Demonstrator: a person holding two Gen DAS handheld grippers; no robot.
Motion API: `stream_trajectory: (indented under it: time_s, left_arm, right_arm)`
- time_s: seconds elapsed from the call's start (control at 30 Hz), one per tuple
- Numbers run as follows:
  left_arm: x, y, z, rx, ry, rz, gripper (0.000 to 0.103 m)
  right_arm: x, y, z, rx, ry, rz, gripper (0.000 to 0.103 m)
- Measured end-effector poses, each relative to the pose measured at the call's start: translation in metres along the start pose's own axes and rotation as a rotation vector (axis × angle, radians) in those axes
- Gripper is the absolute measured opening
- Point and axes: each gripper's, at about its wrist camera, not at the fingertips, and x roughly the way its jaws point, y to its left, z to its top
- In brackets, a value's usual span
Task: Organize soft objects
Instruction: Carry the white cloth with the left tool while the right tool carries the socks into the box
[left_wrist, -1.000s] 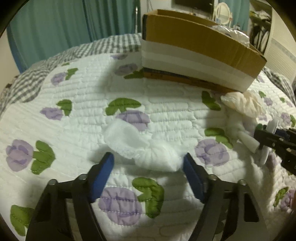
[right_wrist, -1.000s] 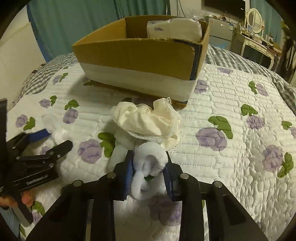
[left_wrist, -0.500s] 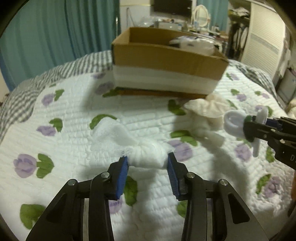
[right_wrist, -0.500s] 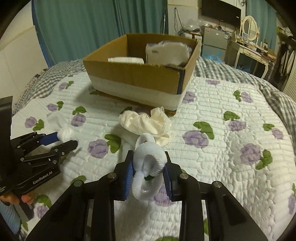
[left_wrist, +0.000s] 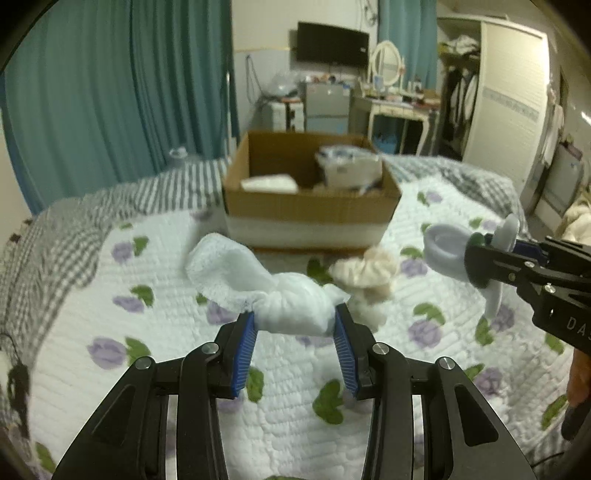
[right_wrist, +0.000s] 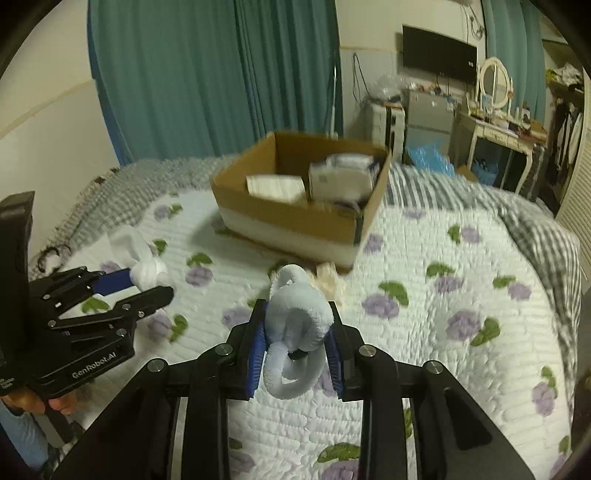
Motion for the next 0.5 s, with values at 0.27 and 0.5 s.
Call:
stream_trajectory:
  time_s: [0.27,0.5]
  left_arm:
    - [-0.025,0.002,0.049,0.033,-0.117,0.027,0.039]
    - [0.009,0.007,0.098,0.079,-0.168,0.068,0.039]
  right_arm:
    - [-0.038,0.006,0.051,-0.045,-0.121,0.021,0.029]
    - [-0.036,0.007,0.104,-0.062,-0.191,0.055,0.029]
